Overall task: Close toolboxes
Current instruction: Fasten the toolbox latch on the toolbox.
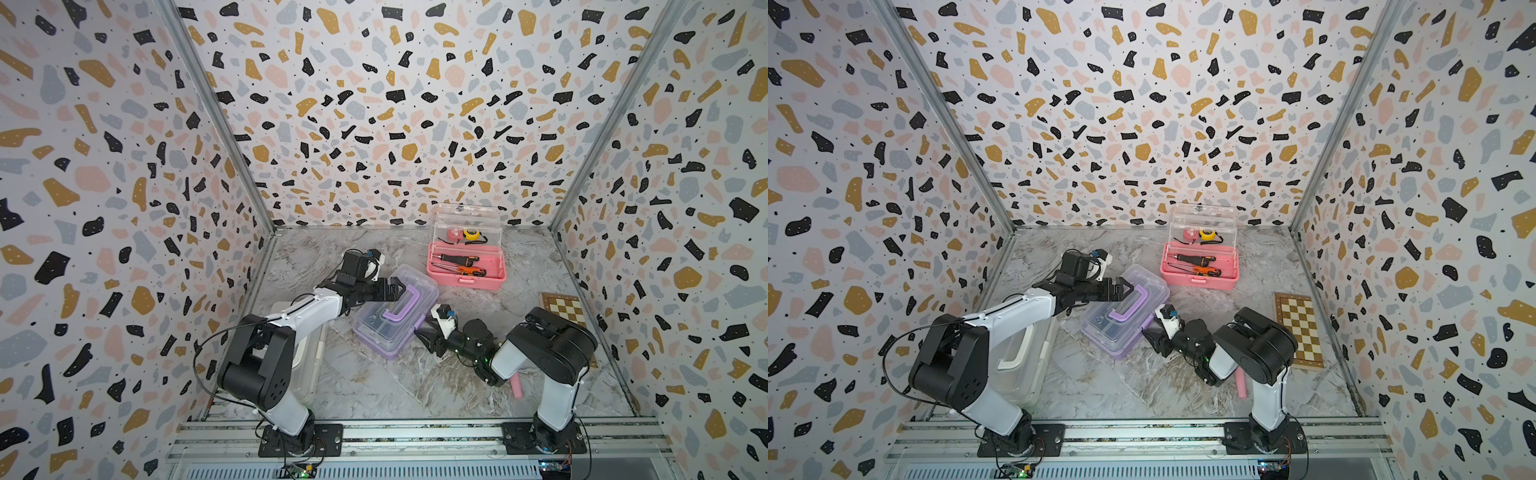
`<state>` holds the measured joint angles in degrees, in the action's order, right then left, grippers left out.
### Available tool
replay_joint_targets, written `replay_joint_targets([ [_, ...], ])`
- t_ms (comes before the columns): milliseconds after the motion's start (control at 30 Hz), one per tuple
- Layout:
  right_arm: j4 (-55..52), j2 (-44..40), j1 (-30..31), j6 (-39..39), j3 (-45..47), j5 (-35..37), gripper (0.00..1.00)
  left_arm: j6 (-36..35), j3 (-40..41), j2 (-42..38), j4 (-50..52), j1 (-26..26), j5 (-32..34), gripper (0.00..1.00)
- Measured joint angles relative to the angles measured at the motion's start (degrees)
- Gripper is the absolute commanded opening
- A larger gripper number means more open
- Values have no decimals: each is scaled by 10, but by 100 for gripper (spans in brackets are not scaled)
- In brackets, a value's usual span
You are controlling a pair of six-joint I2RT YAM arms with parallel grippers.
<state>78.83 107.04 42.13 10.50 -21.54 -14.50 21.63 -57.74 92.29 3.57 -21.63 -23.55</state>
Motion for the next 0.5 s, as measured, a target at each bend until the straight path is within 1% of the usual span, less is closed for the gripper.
replay_joint_targets([
  [167, 1, 8, 0, 0, -5, 0, 58, 0, 0, 4, 0, 2, -2, 99],
  [300, 5, 13, 2, -6, -9, 3, 48, 0, 0, 9, -3, 4, -9, 99],
  [400, 4, 13, 2, -14, -9, 9, 44, 0, 0, 10, -4, 6, -13, 100],
  [500, -7, 6, 2, -20, -9, 11, 42, 0, 0, 11, -4, 6, -14, 100],
])
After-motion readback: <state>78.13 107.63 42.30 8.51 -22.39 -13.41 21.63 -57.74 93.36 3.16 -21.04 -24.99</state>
